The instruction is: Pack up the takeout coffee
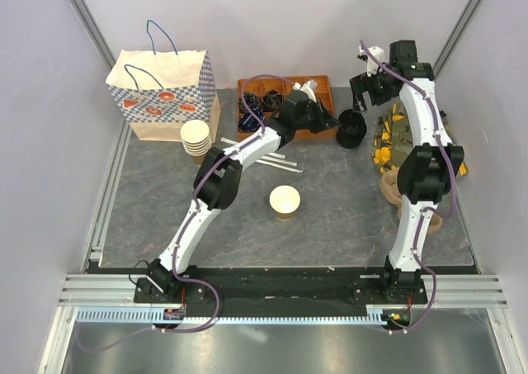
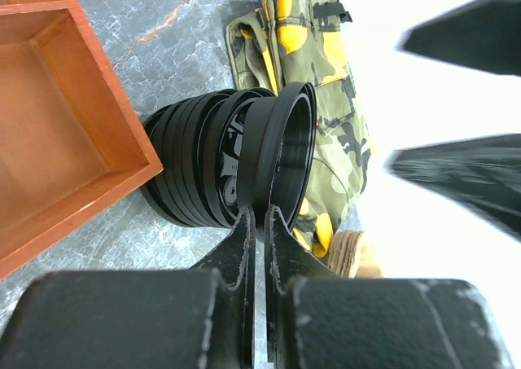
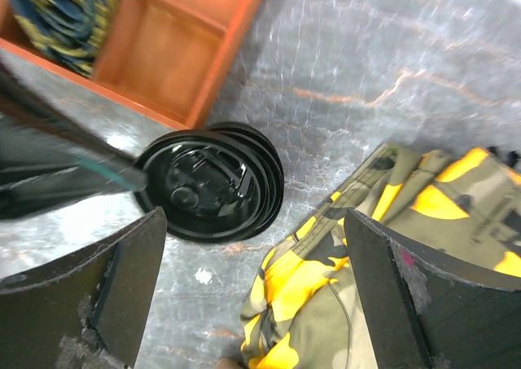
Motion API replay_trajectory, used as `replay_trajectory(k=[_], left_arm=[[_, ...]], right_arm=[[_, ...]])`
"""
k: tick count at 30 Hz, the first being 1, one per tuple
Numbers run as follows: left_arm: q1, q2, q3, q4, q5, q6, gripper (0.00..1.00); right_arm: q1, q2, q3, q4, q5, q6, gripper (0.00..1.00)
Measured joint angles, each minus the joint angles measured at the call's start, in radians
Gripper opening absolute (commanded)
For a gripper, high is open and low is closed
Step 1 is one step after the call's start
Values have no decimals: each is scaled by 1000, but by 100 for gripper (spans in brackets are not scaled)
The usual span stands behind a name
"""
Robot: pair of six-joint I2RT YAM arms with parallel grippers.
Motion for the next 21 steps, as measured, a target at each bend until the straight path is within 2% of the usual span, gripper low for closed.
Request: replay_trajectory(k=[7,12,17,21], left_arm=[[26,-129,-110,-27,42,2,2],[42,-372,-235,-132,48,111,2],[43,-719,-361,-234,9,349,2],[21,-1032,-533,-263,-87,647,2]], right_arm=[[-11,-165,14,-30,-81,56,98],[-50,-335,13,-16,-163,180,98],[-99,-505,4,26,-224,327,98],[-130,-636,-94,58,-264,417,98]])
